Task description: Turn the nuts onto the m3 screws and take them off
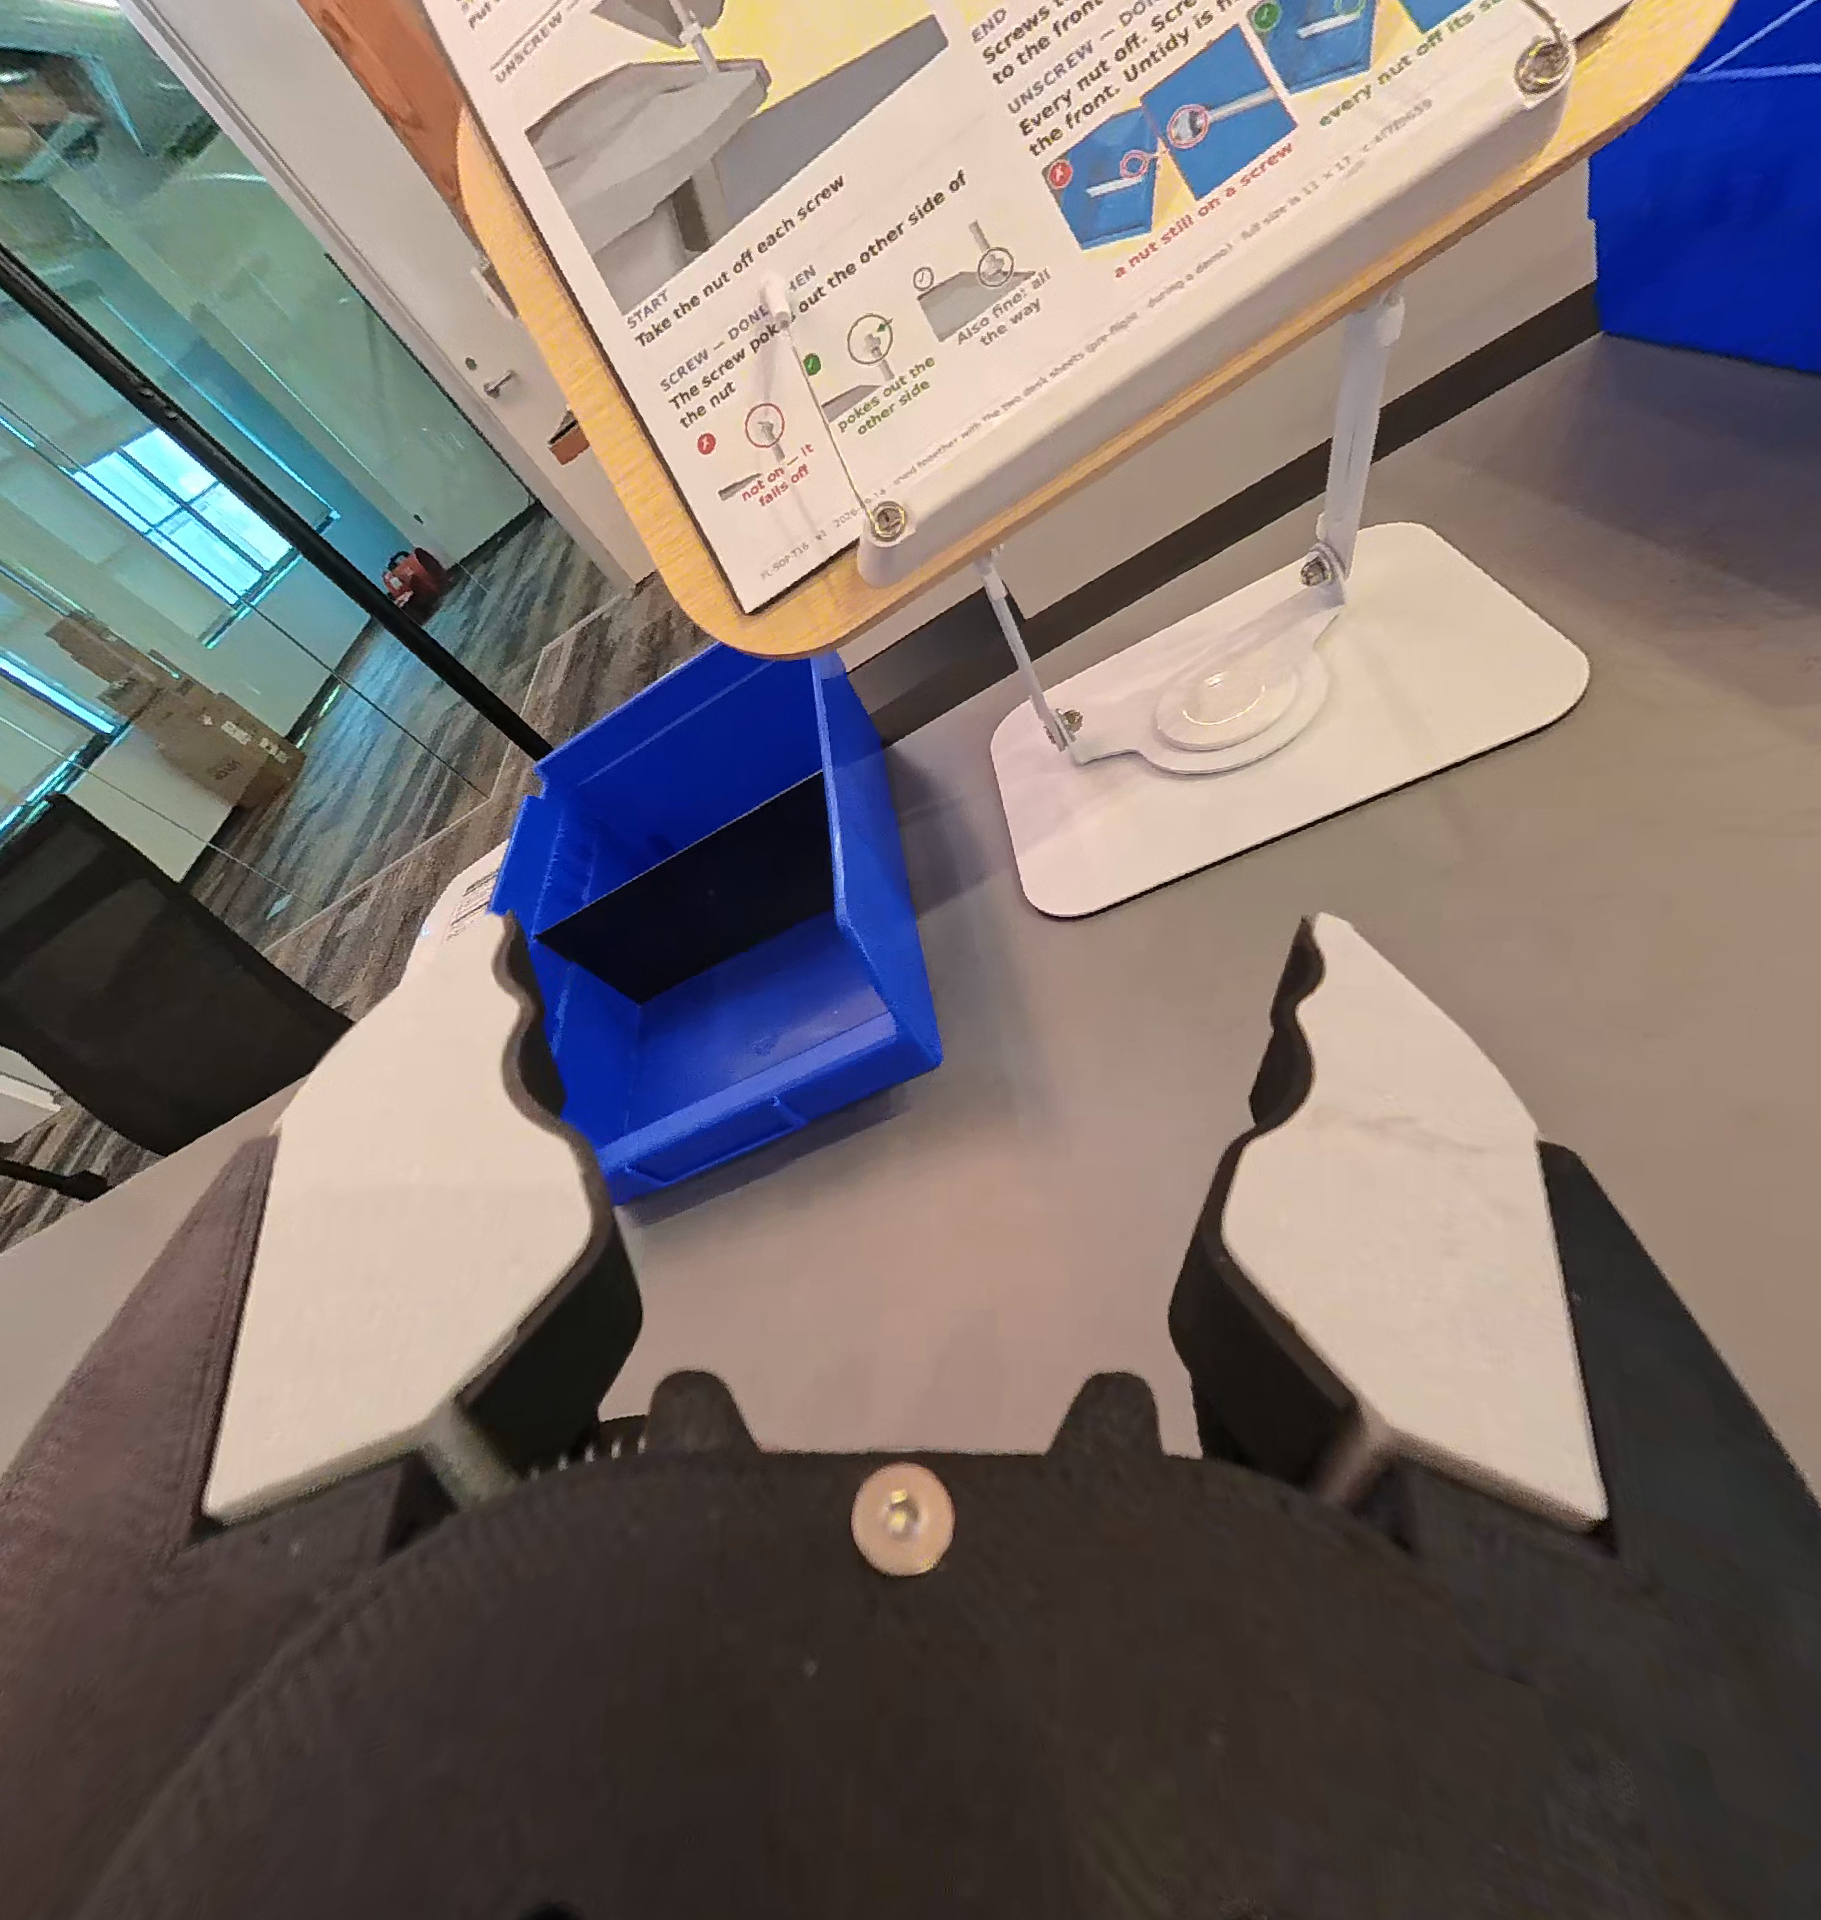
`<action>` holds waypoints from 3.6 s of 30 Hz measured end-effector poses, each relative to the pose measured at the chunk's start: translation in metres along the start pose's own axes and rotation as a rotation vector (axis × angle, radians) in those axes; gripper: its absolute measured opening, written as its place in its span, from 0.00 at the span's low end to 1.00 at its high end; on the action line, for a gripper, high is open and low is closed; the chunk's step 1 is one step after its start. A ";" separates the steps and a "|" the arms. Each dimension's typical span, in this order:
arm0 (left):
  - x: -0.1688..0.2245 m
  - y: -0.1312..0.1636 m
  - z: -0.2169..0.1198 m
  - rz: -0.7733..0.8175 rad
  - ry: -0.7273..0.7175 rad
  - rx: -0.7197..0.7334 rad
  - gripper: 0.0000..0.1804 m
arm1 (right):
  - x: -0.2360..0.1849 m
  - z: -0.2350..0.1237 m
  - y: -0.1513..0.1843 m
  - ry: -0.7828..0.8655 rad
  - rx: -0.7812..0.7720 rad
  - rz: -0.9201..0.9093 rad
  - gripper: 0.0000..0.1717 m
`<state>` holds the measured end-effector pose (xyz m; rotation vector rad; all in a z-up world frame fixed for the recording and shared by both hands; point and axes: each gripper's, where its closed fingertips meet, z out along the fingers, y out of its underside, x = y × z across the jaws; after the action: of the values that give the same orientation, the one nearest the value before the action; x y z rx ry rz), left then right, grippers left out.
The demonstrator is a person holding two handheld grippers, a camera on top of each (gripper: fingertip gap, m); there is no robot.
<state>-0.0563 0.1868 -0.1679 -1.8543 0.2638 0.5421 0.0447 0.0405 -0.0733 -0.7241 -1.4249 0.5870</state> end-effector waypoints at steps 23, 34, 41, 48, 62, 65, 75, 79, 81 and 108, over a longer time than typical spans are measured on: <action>-0.011 -0.009 -0.010 0.050 -0.048 0.034 0.70 | -0.151 0.048 -0.031 -0.380 -0.081 -0.362 0.58; -0.004 -0.013 -0.013 0.082 -0.053 0.043 0.70 | -0.144 0.049 -0.017 -0.379 -0.157 -0.340 0.58; -0.007 -0.010 -0.011 0.055 -0.041 0.037 0.70 | -0.134 0.040 -0.027 -0.361 -0.150 -0.355 0.57; -0.007 -0.012 -0.012 0.058 -0.042 0.040 0.70 | -0.141 0.037 -0.026 -0.403 -0.162 -0.353 0.55; -0.003 -0.012 -0.012 0.060 -0.030 0.043 0.70 | -0.144 0.036 -0.031 -0.411 -0.177 -0.346 0.55; -0.005 -0.013 -0.013 0.053 -0.032 0.047 0.70 | -0.137 0.033 -0.032 -0.401 -0.177 -0.340 0.54; 0.000 -0.017 -0.015 0.072 -0.034 0.053 0.70 | -0.151 0.041 -0.017 -0.449 -0.227 -0.341 0.53; 0.002 -0.011 -0.010 0.093 -0.040 0.016 0.74 | -0.148 0.046 0.000 -0.449 -0.288 -0.292 0.54; 0.004 -0.010 -0.010 0.093 -0.039 0.032 0.72 | -0.147 0.045 -0.001 -0.449 -0.280 -0.287 0.54; -0.059 -0.056 -0.054 -0.131 0.097 0.322 0.65 | 0.015 -0.009 0.050 0.006 -0.376 -0.042 0.56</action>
<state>-0.0700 0.1506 -0.0784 -1.5733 0.2751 0.2995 0.0577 0.0837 -0.1010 -0.9873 -1.5601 0.2845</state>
